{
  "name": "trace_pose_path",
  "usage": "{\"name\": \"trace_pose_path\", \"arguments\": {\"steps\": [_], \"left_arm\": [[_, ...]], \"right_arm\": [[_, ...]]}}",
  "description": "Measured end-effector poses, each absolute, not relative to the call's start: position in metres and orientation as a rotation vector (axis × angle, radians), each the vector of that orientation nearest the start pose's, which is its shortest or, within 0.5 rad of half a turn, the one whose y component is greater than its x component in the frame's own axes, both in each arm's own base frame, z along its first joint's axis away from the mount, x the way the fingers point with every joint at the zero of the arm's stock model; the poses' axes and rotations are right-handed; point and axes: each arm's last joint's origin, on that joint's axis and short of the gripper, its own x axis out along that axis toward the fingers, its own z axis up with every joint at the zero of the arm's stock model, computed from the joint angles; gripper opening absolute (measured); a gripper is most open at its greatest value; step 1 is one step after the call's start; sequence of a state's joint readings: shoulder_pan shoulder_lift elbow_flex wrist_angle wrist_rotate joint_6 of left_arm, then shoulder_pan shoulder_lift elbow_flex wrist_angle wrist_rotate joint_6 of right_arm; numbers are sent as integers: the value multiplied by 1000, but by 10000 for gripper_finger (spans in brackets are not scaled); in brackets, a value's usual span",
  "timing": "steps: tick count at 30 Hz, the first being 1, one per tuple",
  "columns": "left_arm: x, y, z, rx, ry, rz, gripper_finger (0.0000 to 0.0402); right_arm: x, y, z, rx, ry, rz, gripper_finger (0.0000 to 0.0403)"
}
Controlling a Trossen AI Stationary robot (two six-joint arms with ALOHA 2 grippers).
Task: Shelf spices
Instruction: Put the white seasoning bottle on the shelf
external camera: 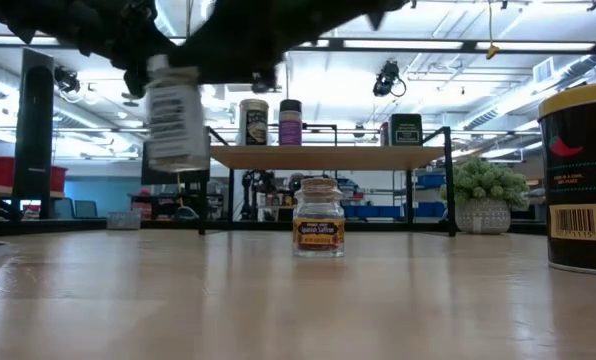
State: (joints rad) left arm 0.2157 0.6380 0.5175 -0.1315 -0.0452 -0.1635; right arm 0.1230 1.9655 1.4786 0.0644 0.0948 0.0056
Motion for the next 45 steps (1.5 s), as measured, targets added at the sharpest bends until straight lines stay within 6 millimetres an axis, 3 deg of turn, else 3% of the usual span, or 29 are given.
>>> {"name": "trace_pose_path", "arguments": {"steps": [7, 14, 20, 24, 37, 45], "left_arm": [[147, 34, 266, -187, 244, 287, 178], [147, 34, 266, -189, 241, 286, 178], [147, 34, 266, -189, 239, 286, 178], [147, 34, 266, -189, 241, 286, 178], [147, 34, 266, -183, 235, 291, 178], [148, 34, 269, -178, 205, 294, 176]], "right_arm": [[395, 35, 259, -16, 355, -103, 189], [343, -5, 291, 6, 303, -257, 183], [315, -47, 320, -23, 263, -359, 163], [308, -62, 326, 48, 242, -285, 155], [299, -35, 295, 141, 580, -316, 155], [298, -12, 292, 132, 603, -304, 155]]}}
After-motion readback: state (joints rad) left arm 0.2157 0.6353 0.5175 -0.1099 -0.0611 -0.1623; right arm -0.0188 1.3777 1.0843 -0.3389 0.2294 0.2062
